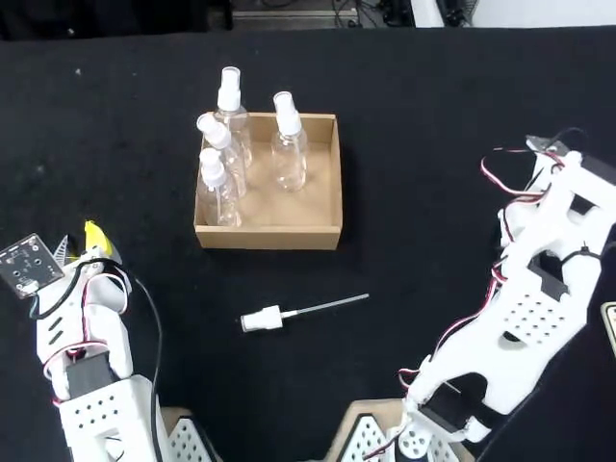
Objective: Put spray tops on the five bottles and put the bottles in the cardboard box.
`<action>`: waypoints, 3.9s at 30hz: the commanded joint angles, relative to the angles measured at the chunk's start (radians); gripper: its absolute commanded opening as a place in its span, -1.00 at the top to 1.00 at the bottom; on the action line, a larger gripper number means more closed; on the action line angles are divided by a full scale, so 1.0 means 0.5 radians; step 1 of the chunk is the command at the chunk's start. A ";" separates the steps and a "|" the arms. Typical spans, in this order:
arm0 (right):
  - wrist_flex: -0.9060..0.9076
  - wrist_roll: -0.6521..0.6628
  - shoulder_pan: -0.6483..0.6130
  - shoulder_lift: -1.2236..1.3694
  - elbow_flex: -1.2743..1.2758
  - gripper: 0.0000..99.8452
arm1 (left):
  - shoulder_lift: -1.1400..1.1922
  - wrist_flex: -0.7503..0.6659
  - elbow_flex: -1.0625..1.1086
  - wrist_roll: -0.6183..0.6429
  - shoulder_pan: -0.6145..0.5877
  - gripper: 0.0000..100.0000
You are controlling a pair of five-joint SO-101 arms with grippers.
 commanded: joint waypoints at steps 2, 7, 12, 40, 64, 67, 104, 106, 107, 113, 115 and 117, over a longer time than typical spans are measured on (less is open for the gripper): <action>0.025 0.258 -0.092 -0.035 -0.311 0.80 | -0.025 -0.034 0.044 -0.009 -0.002 0.80; 0.043 0.776 -0.101 -0.032 -0.339 0.80 | -0.025 -0.034 0.044 -0.009 -0.002 0.80; 0.031 0.967 -0.095 -0.032 -0.195 0.56 | -0.028 -0.034 0.044 -0.009 -0.002 0.80; -0.279 0.924 -0.052 -0.032 0.048 0.47 | -0.028 -0.034 0.044 -0.009 -0.002 0.80; -0.316 0.049 -0.319 -1.352 0.919 0.98 | -0.034 -0.040 0.044 -0.009 0.011 0.80; -0.598 -0.058 -0.454 -1.622 1.330 0.98 | -0.034 -0.034 0.044 -0.009 0.011 0.80; -1.648 -0.930 -0.872 -2.926 3.089 0.98 | -0.012 0.884 -0.796 -0.405 0.011 0.79; -1.694 -0.930 -0.872 -2.997 3.153 0.98 | -0.012 1.013 -0.937 -0.491 0.017 0.73; -1.709 -0.930 -0.868 -3.036 3.181 0.98 | -0.009 1.071 -1.002 -0.512 0.026 0.68; -1.691 -0.930 -0.868 -3.211 3.270 0.98 | -0.009 1.381 -1.315 -0.608 0.333 0.35; -1.691 -0.930 -0.868 -3.245 3.285 0.98 | -0.006 1.494 -1.416 -0.801 0.511 0.39; -1.688 -0.930 -0.868 -3.254 3.285 0.98 | 0.018 1.605 -1.508 -0.991 0.674 0.42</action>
